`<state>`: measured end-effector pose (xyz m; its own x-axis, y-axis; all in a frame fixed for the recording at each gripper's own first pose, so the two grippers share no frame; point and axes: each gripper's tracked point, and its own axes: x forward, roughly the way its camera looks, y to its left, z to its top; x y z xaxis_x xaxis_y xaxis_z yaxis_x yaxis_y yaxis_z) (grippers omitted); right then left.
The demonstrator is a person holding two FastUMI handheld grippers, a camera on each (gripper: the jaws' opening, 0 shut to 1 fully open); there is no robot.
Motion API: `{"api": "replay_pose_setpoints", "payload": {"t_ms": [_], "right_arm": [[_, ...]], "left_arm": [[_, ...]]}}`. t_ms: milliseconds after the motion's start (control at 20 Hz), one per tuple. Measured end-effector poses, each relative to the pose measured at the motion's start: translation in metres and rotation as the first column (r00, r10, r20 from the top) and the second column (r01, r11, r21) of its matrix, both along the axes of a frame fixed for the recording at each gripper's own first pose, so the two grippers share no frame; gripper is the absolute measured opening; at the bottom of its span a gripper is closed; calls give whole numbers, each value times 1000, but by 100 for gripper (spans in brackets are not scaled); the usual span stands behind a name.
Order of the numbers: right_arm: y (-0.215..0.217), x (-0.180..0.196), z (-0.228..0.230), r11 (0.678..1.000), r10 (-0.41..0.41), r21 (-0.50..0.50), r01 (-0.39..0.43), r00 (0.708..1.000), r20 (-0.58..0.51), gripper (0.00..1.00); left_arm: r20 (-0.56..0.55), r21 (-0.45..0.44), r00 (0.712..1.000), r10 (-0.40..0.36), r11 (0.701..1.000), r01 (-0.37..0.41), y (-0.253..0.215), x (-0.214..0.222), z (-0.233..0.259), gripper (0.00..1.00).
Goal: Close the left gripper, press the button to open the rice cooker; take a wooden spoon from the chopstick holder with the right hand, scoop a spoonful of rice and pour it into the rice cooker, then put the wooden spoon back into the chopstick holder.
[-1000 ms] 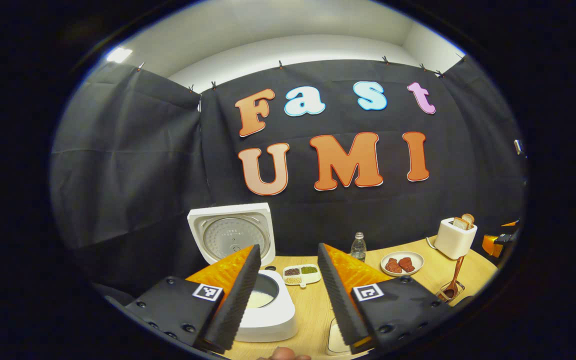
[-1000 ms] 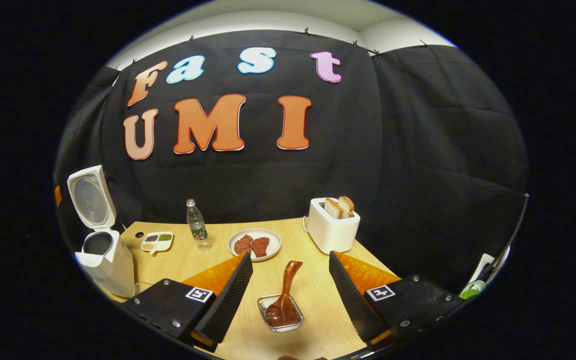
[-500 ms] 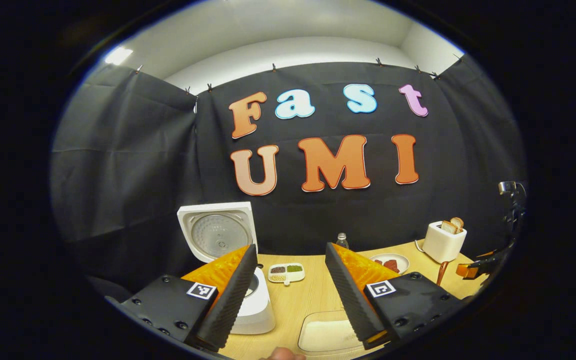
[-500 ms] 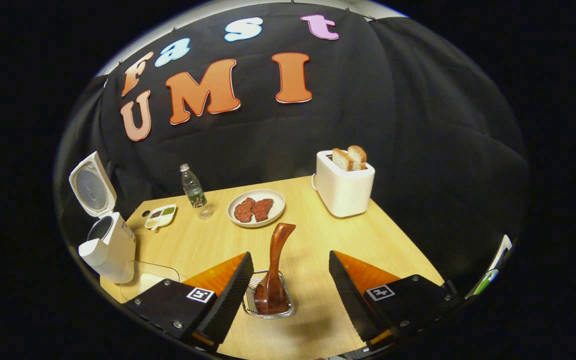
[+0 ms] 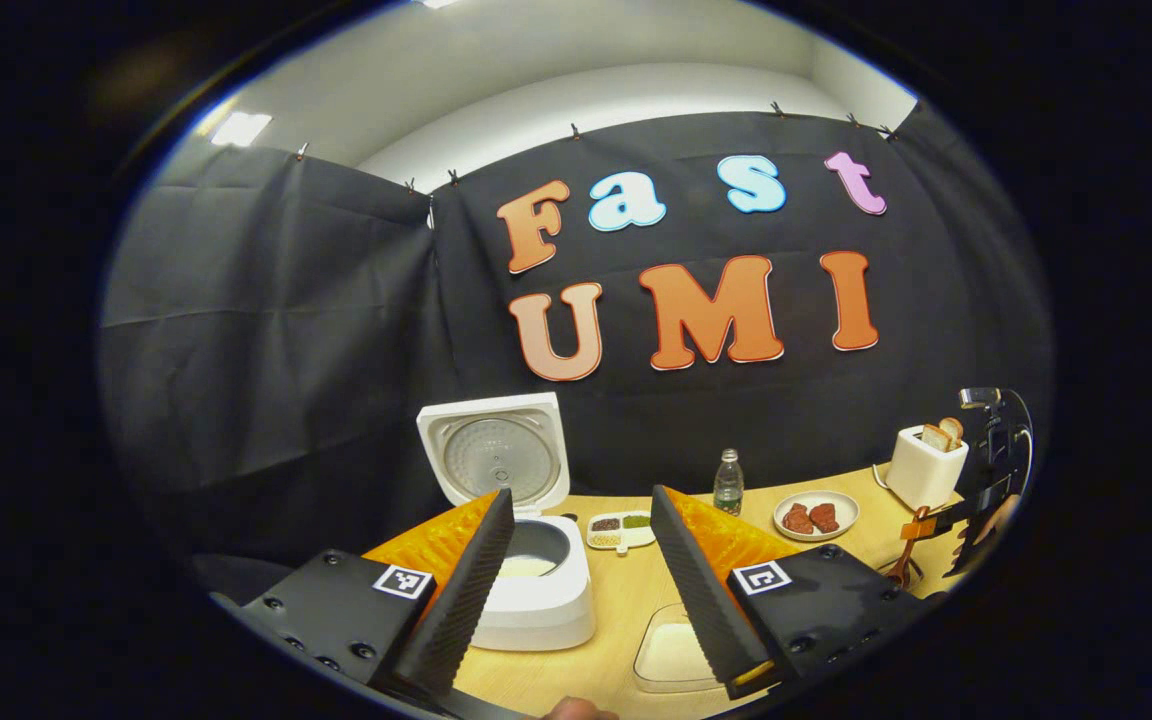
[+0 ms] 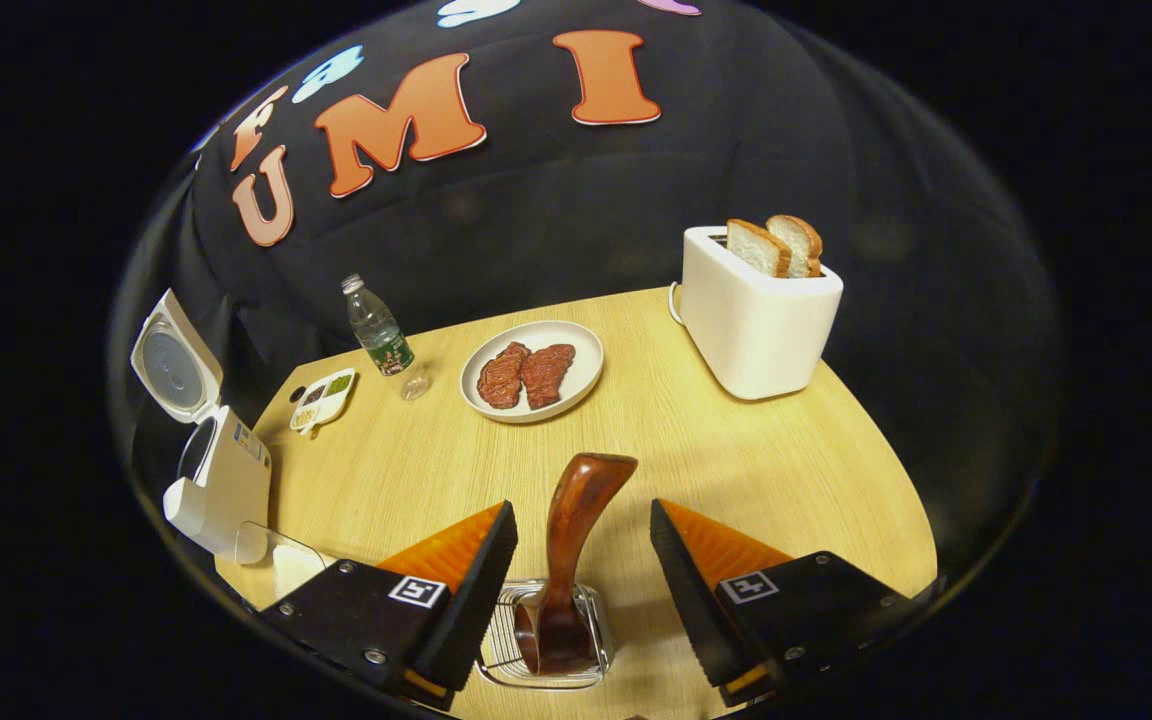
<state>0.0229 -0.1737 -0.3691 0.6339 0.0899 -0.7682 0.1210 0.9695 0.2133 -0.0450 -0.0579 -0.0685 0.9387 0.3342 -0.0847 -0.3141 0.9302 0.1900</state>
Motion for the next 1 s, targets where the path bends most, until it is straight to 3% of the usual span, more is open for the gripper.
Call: {"api": "replay_pose_setpoints", "payload": {"t_ms": [100, 250, 350, 450, 500, 550, 600, 650, 800, 850, 1000], "right_arm": [[4, 5, -12, 1000, -11, 22, 12, 999, -31, 76], [10, 9, -26, 997, -26, 74, 31, 997, -71, 69], [8, 10, -34, 996, -47, 72, 53, 995, -85, 64], [10, 5, -36, 993, -65, 94, 75, 992, -107, 48], [11, 3, -35, 989, -82, 117, 95, 991, -108, 35], [11, 0, -32, 984, -108, 133, 122, 988, -108, 30], [8, -1, -30, 979, -138, 138, 151, 985, -100, 21], [7, -5, -27, 976, -154, 143, 165, 984, -88, 24], [6, -19, -11, 966, -201, 158, 203, 979, -28, 19], [7, -26, -6, 964, -213, 162, 211, 977, -9, 23], [10, -42, 5, 961, -237, 156, 228, 970, 45, 22]], "left_arm": [[-7, -4, 1000, 15, 1000, -15, 2, -4, -2, 89], [-6, 9, 1000, 13, 1000, -13, 1, -6, 1, 98], [-5, 17, 1000, 3, 1000, -3, -1, -5, 3, 94], [-2, 14, 1000, -11, 1000, 11, -3, -3, 3, 89], [1, 12, 1000, -17, 1000, 17, -3, -2, 2, 94], [3, 9, 1000, -22, 1000, 22, -3, -1, 2, 89], [4, 3, 1000, -29, 1000, 29, -3, 1, 2, 94], [4, -3, 999, -35, 999, 35, -2, 2, 0, 94], [4, -24, 998, -59, 998, 59, 0, 10, -5, 89], [1, -28, 998, -66, 997, 66, 2, 12, -6, 89], [-4, -40, 995, -97, 994, 97, 3, 19, -9, 89]]}}
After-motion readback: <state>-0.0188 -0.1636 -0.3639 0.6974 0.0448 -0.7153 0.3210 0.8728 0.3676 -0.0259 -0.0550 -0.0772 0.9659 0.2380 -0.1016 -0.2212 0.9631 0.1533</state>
